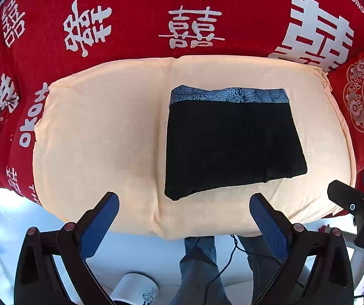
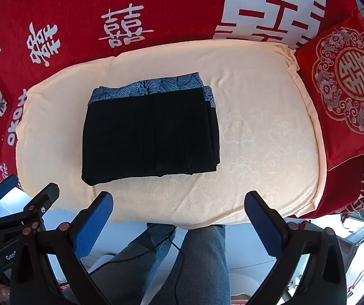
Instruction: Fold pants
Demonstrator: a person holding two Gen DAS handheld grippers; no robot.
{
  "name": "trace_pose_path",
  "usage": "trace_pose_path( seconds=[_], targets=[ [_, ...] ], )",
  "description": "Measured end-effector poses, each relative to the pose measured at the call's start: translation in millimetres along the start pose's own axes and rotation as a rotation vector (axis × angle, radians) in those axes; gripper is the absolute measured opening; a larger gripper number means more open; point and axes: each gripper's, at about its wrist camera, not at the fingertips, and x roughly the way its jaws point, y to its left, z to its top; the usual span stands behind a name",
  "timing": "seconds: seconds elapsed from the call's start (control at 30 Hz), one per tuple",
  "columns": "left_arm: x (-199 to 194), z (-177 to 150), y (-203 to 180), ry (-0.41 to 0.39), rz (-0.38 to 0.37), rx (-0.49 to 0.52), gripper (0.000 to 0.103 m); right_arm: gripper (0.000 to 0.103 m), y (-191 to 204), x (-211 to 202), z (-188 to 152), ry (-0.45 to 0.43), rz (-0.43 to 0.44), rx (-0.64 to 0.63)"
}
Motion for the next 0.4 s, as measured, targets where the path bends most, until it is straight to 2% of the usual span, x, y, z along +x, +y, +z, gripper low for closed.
trace_pose_path(
  seconds=[0.4],
  targets=[
    [-0.7, 0.2, 0.0, -0.016, -0.012, -0.003, 0.103, 0.103, 4.4, 1.2, 0.4, 0.002, -0.001, -0.001]
  ],
)
